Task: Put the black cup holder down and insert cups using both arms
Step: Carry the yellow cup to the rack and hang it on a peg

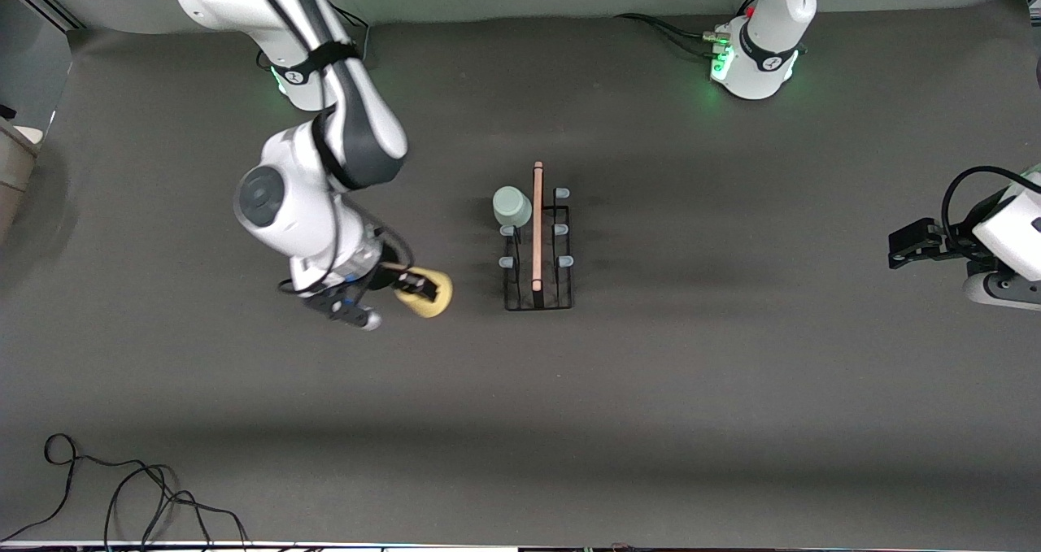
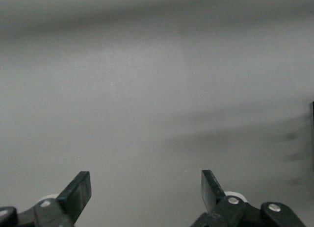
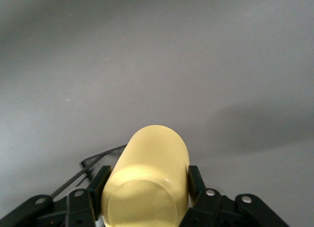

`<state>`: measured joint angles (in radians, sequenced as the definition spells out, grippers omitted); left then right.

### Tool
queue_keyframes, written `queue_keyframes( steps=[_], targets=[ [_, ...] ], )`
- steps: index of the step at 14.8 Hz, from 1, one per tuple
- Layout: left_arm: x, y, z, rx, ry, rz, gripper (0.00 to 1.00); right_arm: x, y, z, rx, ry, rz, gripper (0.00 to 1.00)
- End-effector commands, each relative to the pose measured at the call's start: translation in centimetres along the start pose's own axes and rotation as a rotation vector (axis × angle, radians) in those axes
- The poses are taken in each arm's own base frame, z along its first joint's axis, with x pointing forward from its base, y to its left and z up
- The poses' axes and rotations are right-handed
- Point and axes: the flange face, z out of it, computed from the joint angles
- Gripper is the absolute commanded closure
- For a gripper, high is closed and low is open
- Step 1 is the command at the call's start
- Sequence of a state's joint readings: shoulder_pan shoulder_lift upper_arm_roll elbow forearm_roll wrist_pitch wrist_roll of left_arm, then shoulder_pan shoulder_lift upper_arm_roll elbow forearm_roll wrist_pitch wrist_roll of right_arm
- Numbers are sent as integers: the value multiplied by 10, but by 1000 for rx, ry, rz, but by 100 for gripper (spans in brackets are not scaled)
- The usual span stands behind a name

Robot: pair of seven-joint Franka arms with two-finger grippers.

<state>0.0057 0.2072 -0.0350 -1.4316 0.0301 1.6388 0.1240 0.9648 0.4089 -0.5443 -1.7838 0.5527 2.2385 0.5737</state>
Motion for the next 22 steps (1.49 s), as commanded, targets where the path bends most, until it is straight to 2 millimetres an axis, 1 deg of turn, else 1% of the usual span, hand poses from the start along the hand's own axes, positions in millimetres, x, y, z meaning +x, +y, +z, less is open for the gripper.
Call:
queue_keyframes(
  steps=[1, 3, 4, 6, 8, 10, 13, 14, 15, 19, 20, 21, 22],
  targets=[
    [-6, -1, -5, 6, -3, 13, 0, -28, -35, -5, -4, 14, 60, 93],
    [-5, 0, -6, 7, 7, 14, 0, -47, -54, -6, -36, 54, 70, 93],
    [-5, -1, -6, 7, 7, 13, 0, -54, -59, -5, -39, 56, 74, 93],
    [-5, -1, -6, 7, 8, 13, 0, -68, -66, 3, -48, 53, 74, 93],
    [-4, -1, -5, 8, 13, 13, 0, -78, -71, 15, -62, 55, 81, 93],
    [-3, -1, -5, 8, 13, 13, 0, -83, -73, 25, -75, 59, 83, 93],
    [-4, 0, -6, 8, 14, 14, 0, -86, -75, 33, -78, 77, 92, 93],
    [-4, 1, -6, 8, 14, 16, 0, -92, -79, 39, -76, 83, 87, 93],
    [-4, 1, -7, 8, 16, 16, 0, -94, -80, 44, -77, 90, 84, 94],
    [-3, 0, -6, 8, 14, 14, 0, -93, -82, 56, -70, 114, 94, 94],
    [-3, 1, -6, 8, 16, 16, 0, -96, -82, 61, -76, 115, 88, 93],
    [-3, 1, -6, 8, 16, 16, 0, -98, -81, 69, -87, 117, 86, 78],
    [-3, 1, -6, 8, 17, 16, 0, -98, -81, 72, -91, 115, 87, 54]
  ],
)
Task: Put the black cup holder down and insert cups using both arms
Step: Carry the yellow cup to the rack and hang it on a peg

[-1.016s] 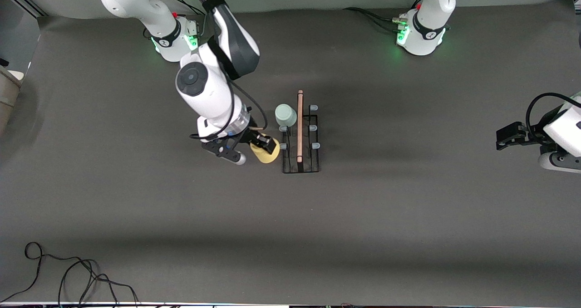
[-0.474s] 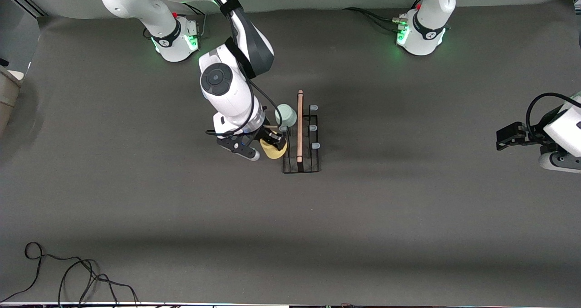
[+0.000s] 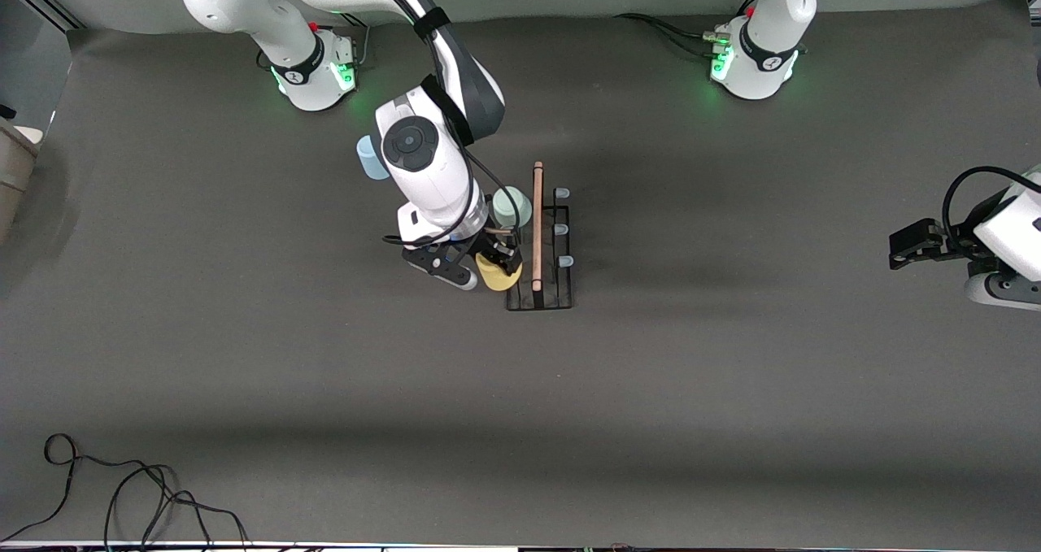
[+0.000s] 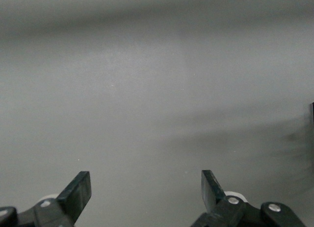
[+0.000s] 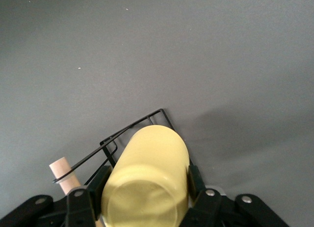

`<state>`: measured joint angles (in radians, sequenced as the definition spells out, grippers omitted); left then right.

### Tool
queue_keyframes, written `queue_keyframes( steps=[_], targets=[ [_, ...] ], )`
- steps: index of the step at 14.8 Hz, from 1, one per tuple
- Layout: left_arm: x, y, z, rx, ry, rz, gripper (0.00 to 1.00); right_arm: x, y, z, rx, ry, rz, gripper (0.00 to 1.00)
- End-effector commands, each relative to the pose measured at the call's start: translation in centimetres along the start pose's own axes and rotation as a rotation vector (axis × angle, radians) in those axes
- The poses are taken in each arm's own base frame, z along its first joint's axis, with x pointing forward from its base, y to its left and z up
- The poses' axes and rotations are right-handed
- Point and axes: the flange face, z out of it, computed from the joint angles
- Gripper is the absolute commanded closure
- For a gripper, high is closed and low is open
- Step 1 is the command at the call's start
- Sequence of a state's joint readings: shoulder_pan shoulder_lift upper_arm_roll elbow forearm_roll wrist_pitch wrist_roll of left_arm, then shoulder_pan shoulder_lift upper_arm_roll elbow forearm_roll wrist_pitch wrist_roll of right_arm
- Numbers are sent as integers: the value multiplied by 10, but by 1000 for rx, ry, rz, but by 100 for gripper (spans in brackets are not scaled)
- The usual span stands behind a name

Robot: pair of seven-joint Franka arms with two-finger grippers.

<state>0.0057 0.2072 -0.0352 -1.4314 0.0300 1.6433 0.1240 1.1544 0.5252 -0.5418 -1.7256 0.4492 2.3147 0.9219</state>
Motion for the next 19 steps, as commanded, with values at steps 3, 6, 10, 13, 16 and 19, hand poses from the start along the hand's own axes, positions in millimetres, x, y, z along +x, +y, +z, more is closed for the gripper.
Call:
queue_keyframes(
  steps=[3, 6, 10, 13, 16, 19],
  targets=[
    [-3, 1, -7, 9, 19, 16, 0, -4, -7, 8, -12, 26, 13, 9],
    [-2, 1, -6, 9, 22, 16, 0, -1, -6, 5, -9, 28, 10, 0],
    [-2, 1, -6, 9, 23, 16, 0, 25, 4, -36, -24, -15, -11, 0],
    [-2, 2, -6, 9, 22, 17, 0, 67, 25, -105, -75, -78, -68, 0],
    [-2, 1, -6, 9, 22, 16, 0, 102, 55, -173, -111, -136, -128, 0],
    [-3, 1, -7, 9, 22, 16, 0, 144, 109, -240, -69, -169, -205, 0]
  ],
)
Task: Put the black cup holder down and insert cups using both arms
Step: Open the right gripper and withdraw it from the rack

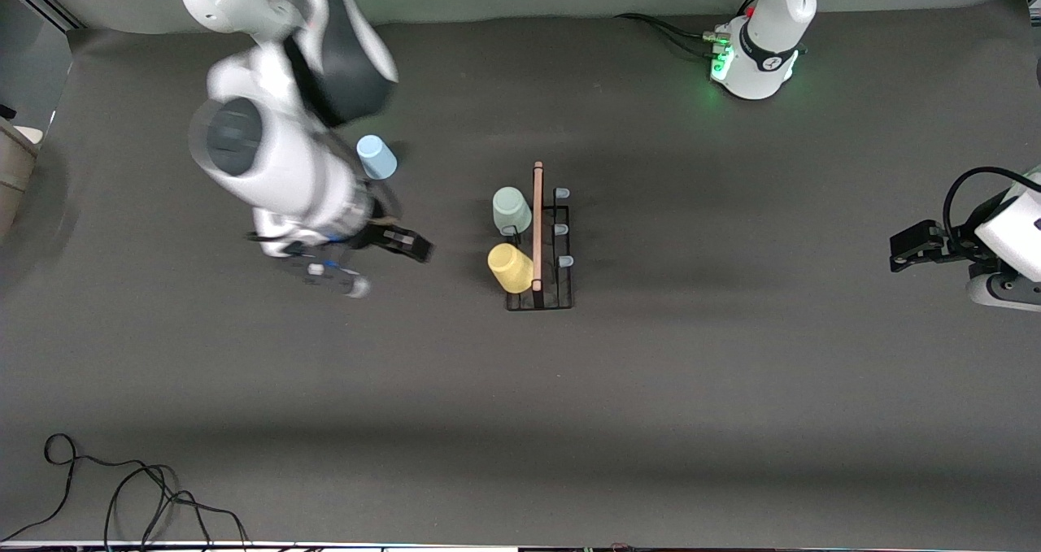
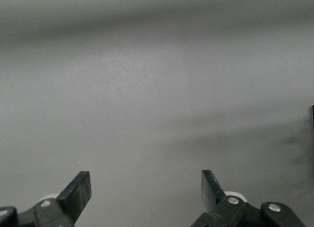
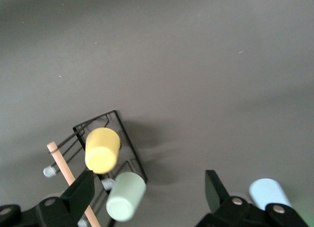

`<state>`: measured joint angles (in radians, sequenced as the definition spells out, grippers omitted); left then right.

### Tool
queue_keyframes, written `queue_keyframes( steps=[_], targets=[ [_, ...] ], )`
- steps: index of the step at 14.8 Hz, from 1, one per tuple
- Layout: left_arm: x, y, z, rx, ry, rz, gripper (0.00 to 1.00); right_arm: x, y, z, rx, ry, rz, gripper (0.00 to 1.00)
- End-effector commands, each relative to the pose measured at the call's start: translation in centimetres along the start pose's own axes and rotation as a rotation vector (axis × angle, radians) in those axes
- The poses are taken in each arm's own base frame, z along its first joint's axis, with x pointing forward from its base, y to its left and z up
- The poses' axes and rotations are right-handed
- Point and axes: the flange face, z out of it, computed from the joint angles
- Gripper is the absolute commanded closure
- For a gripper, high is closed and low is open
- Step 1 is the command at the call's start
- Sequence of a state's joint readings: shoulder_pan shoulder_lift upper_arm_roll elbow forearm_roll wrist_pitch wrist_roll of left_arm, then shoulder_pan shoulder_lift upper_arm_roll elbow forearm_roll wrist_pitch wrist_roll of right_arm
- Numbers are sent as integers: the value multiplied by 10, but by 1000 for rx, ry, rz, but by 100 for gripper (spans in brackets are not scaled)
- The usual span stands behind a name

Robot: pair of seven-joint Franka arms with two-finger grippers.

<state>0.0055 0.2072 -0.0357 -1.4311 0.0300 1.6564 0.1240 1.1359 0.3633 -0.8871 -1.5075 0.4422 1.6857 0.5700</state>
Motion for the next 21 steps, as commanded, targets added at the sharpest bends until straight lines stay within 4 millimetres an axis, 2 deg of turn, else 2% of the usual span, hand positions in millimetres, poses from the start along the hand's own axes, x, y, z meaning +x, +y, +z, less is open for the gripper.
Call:
queue_keyframes(
  steps=[1, 5, 6, 8, 12, 21],
  targets=[
    [-4, 0, -5, 7, 6, 15, 0, 14, 57, -54, 30, -27, -85, 0],
    [-4, 1, -6, 7, 7, 15, 0, 32, 145, -108, -27, -27, -180, 0],
    [-4, 1, -6, 7, 7, 15, 0, 33, 164, -122, -53, -19, -201, 0],
    [-4, 1, -6, 7, 7, 15, 0, 37, 186, -133, -75, -5, -214, 0],
    [-4, 1, -6, 7, 7, 15, 0, 41, 192, -130, -115, 1, -203, 0],
    [-4, 1, -6, 6, 9, 15, 0, 39, 185, -126, -123, -2, -215, 0]
  ],
)
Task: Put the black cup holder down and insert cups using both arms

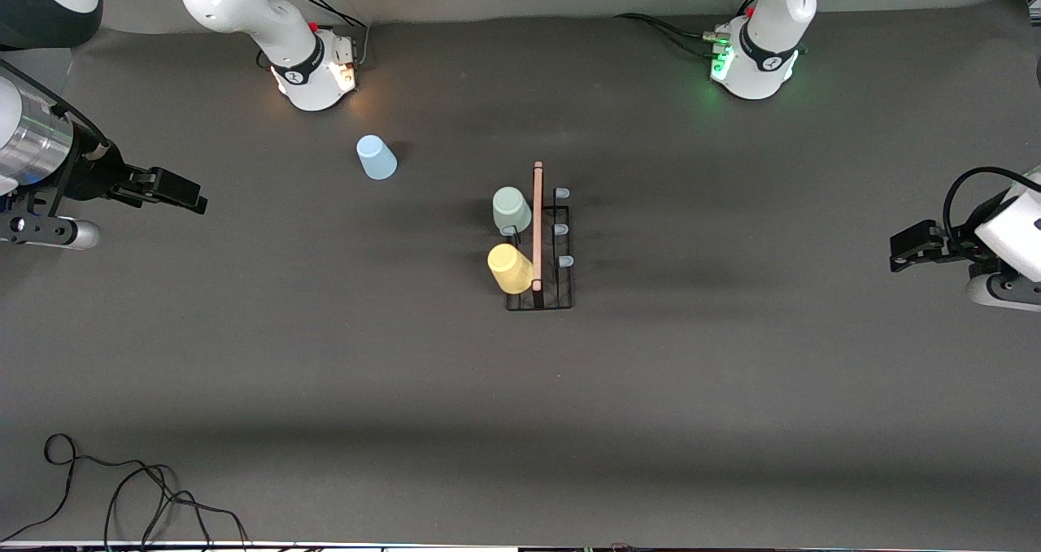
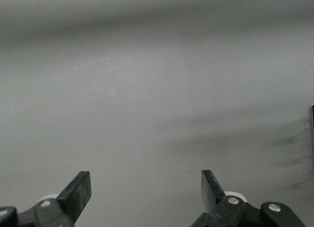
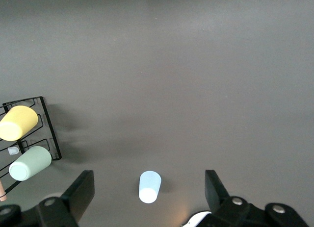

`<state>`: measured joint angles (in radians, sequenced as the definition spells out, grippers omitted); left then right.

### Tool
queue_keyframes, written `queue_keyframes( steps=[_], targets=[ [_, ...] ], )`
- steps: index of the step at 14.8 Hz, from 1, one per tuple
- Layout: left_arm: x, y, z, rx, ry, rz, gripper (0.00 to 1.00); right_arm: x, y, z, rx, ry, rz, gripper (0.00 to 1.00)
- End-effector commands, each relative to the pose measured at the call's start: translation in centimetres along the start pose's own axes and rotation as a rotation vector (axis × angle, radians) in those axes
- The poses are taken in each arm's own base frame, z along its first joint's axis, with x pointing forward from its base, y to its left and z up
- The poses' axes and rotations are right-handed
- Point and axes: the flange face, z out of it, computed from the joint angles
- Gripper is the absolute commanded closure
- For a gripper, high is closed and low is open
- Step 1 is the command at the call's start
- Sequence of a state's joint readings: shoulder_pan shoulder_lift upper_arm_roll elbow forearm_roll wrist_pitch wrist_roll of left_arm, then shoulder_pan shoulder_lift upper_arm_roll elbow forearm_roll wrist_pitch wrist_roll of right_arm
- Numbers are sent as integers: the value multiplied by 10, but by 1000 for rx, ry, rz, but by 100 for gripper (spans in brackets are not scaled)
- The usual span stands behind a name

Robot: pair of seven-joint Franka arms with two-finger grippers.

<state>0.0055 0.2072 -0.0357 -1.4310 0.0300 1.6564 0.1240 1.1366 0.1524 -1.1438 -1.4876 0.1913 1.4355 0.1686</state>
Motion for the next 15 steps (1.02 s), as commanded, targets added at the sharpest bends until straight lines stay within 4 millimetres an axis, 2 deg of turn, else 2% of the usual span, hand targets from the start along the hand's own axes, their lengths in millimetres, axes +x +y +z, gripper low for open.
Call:
queue_keyframes(
  steps=[1, 4, 7, 9, 12, 15],
  targets=[
    [-4, 0, -6, 6, 9, 13, 0, -1, -3, -1, -29, 2, -27, 0],
    [-4, 0, -5, 6, 7, 13, 0, 4, 7, 1, -22, -4, -11, 0],
    [-4, 0, -5, 6, 7, 13, 0, 8, 6, 8, -7, -25, -22, 0],
    [-4, 0, -6, 6, 9, 13, 0, 12, 12, 10, 7, -33, -18, 0],
    [-4, 0, -5, 6, 7, 13, 0, 15, 23, 10, 15, -38, -17, 0],
    [-4, 0, -5, 5, 6, 13, 0, 12, 27, 6, 9, -32, -34, 0]
  ],
)
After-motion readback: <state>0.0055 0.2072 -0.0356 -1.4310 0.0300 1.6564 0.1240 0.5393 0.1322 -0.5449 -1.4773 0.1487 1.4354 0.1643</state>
